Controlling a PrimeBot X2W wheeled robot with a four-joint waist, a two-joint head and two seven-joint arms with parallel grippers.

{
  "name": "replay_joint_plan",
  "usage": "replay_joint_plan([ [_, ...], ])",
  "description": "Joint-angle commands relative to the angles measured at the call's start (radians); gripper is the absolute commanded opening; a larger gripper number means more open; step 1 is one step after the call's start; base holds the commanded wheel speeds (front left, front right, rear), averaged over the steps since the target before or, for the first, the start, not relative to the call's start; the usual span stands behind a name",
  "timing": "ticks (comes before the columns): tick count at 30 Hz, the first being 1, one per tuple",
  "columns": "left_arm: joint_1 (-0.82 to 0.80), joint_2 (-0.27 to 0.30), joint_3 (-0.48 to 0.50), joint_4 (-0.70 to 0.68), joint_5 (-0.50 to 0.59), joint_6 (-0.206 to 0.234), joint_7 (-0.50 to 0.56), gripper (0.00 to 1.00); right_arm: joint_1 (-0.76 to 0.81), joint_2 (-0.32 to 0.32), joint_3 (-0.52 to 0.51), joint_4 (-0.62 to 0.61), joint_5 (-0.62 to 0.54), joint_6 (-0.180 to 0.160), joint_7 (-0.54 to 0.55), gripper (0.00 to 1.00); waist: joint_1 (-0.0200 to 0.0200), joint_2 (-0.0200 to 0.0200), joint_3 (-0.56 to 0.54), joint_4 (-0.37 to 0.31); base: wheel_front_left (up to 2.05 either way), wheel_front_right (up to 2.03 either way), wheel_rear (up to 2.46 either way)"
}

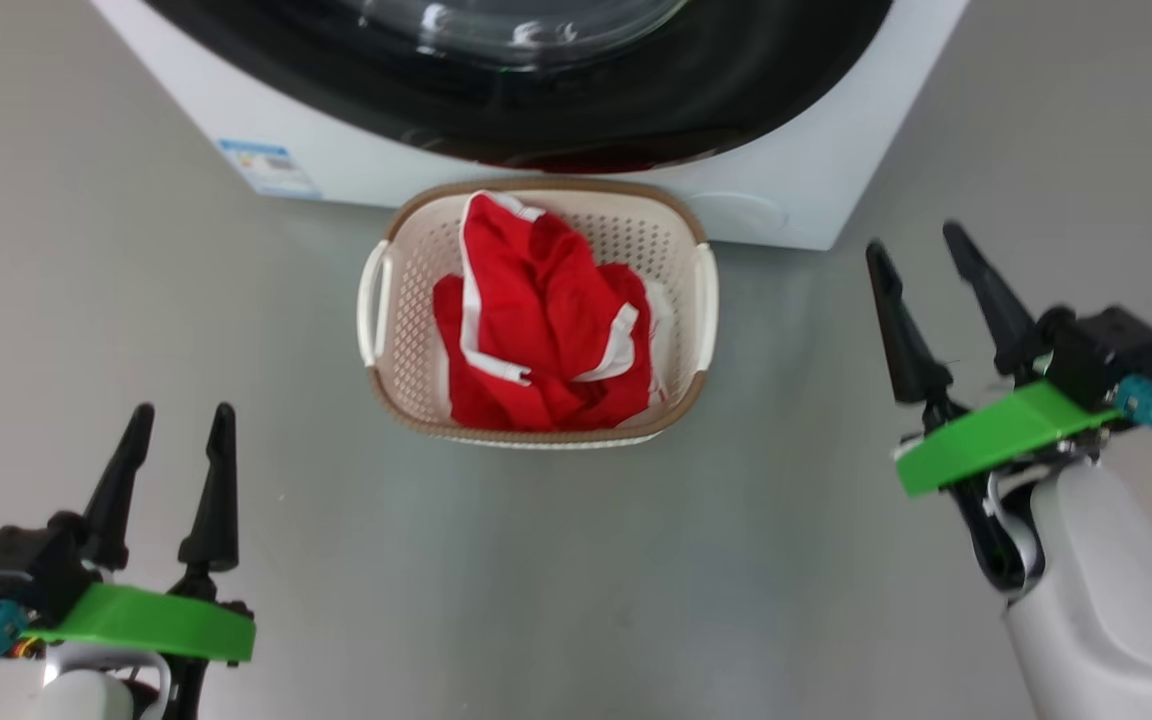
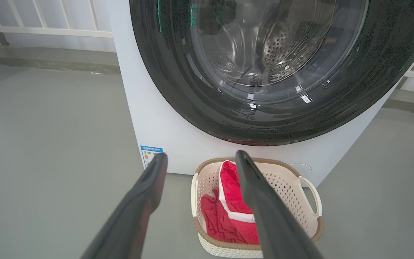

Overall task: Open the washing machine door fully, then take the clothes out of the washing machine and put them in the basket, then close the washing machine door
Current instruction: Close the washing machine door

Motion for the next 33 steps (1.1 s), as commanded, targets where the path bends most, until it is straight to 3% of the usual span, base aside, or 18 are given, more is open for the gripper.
replay_joint_plan([
  [1, 0.011, 0.041, 0.041, -0.021, 0.000, -0.003, -0.009, 1.00, 0.035, 0.008, 0.024, -0.032, 0.003, -0.002, -0.005, 1.00, 0.0000, -0.0001, -0.045, -0.047, 0.00, 0.00, 0.00],
  [13, 0.083, 0.059, 0.040, -0.021, -0.003, -0.003, -0.009, 1.00, 0.170, -0.018, 0.027, -0.059, 0.014, -0.002, -0.005, 1.00, 0.0000, -0.0001, -0.126, -0.136, 0.00, 0.00, 0.00],
  [33, 0.187, 0.057, 0.078, -0.054, 0.000, -0.003, -0.009, 1.00, 0.349, -0.037, 0.017, -0.086, 0.035, -0.002, -0.005, 1.00, 0.0000, -0.0001, -0.214, -0.205, 0.00, 0.00, 0.00],
])
